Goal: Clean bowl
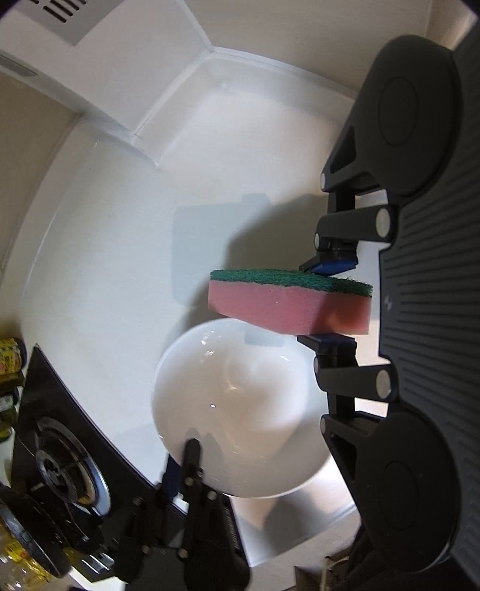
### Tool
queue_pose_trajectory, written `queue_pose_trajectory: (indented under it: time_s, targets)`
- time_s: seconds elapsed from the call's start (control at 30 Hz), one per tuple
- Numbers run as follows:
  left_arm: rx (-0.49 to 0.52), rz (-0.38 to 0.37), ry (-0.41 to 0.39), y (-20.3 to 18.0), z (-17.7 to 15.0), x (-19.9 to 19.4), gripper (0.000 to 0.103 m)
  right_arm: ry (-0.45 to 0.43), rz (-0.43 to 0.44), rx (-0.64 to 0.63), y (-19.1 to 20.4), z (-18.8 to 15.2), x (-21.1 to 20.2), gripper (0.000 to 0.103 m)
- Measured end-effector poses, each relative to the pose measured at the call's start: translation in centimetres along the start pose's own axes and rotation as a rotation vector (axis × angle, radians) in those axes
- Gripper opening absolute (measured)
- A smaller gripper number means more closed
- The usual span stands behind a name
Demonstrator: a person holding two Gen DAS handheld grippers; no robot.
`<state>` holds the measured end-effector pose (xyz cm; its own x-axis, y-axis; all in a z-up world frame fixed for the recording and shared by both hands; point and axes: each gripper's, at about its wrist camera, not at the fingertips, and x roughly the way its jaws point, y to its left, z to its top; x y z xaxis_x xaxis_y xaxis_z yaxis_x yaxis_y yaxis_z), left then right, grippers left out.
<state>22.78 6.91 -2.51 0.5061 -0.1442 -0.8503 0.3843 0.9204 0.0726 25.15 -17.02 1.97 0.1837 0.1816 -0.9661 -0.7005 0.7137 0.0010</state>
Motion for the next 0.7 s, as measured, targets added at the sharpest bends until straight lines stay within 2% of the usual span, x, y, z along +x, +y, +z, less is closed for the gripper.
queue_pose_trajectory:
  time_s: [0.13,0.27,0.4,0.53,0.7]
  targets:
    - [0.110,-0.010,-0.001,0.1,1.1,0.8,0.010,0.014,-0.012,-0.048,0.2,1.0,0.4,0.027]
    - [0.201,-0.019,-0.013,0.2,2.2,1.7,0.010,-0.016,-0.016,-0.050,-0.3,2.1,0.5,0.027]
    - [0.216,-0.010,-0.022,0.4,3.5,2.6,0.011,-0.049,-0.019,-0.041,-0.9,3.1,0.7,0.027]
    - [0.109,0.007,-0.015,0.7,3.4,2.5,0.011,-0.098,-0.003,-0.001,-1.6,3.3,1.0,0.027]
    - [-0.077,0.029,-0.021,1.3,1.0,0.4,0.012,-0.169,0.029,0.086,-2.5,2.0,0.9,0.027]
